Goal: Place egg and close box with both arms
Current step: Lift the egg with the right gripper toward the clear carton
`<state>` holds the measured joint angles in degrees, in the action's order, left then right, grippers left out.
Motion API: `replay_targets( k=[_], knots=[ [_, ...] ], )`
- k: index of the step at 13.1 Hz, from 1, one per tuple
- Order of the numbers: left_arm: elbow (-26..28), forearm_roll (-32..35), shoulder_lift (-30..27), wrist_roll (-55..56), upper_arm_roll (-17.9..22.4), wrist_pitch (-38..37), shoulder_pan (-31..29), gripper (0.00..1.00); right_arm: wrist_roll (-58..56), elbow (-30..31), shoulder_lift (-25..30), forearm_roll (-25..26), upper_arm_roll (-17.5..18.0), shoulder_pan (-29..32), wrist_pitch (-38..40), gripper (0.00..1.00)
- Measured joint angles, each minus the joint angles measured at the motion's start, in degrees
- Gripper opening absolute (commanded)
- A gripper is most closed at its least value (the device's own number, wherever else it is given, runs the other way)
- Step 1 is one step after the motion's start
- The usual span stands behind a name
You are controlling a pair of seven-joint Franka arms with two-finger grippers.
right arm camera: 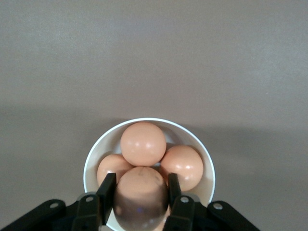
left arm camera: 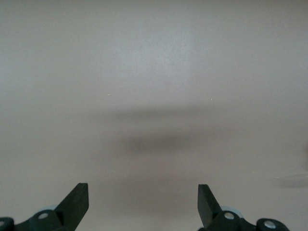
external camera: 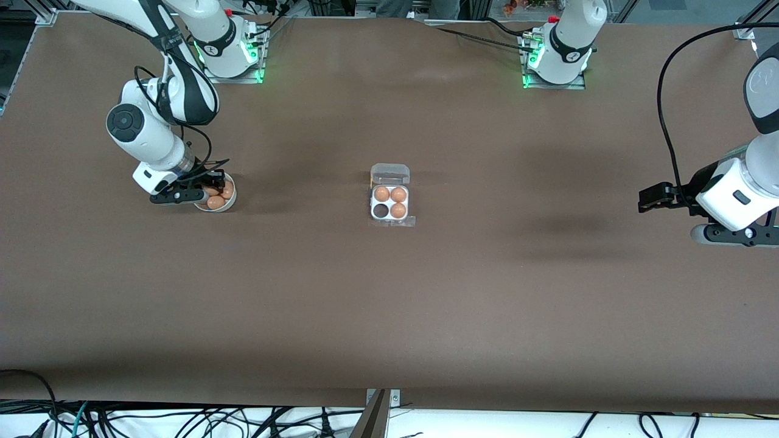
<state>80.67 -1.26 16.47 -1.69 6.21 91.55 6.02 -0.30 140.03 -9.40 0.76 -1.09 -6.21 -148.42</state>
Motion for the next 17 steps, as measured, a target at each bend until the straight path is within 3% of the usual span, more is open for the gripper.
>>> replay_targets(
  k=[7, 11, 13, 17],
  knots=[
    [0.0, 0.0, 0.0, 0.0, 0.0, 0.0, 0.0, 1.00, 0.3, -4.1, 0.2, 0.0, 0.6, -0.1, 5.6, 0.29],
    [0.0, 0.0, 0.0, 0.0, 0.0, 0.0, 0.0, 1.00, 8.2, -10.6, 0.3, 0.0, 5.3, -0.7, 12.9, 0.27],
    [0.0, 0.0, 0.0, 0.0, 0.0, 0.0, 0.0, 1.00, 14.1, -13.8, -0.2, 0.0, 7.2, -3.0, 15.6, 0.25],
    [0.0, 0.0, 0.0, 0.0, 0.0, 0.0, 0.0, 1.00, 25.6, -23.1, -5.5, 0.0, 7.6, -10.5, 18.2, 0.24]
  ],
)
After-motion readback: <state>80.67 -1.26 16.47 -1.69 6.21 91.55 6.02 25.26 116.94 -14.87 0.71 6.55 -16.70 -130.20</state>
